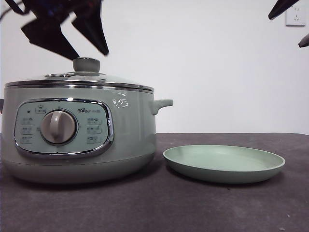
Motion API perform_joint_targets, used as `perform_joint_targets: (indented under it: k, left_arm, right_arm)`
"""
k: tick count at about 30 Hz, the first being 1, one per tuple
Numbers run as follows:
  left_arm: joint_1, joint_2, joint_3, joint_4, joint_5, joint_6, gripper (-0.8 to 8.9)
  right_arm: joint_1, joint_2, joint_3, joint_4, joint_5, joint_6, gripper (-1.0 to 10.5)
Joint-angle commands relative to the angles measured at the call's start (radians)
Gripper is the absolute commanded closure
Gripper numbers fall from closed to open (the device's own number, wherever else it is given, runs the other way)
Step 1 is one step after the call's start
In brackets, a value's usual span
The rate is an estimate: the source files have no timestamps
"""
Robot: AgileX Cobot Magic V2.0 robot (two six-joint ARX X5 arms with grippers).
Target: Take the corn out from the steamer,put the corn on the plate,close the lid
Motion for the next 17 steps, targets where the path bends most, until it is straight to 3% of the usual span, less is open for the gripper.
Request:
perform_joint_targets:
  k: [1,6,12,17]
  left_arm:
    - [-0.023,0.027,-0.001,0.002,-0.032,0.022,4.36]
    - [-0.032,0.059,-0.001,-0.008,-0.047,0.022,4.48]
    - [-0.037,0.06,-0.001,-0.02,-0.05,0.034,8.34]
    - [-0.037,0.058,0.0,-0.001,-0.1,0.048,8.22]
  right_arm:
    - [0.003,0.0,0.003,0.009,0.0,0.02,5.7]
    - [0.003,0.0,0.003,0.015,0.0,0.022,5.7]
    - [0.002,0.0,0.003,0.015,0.002,0.023,5.7]
    - [0.003,0.0,0.004,0.016,0.001,0.025,5.7]
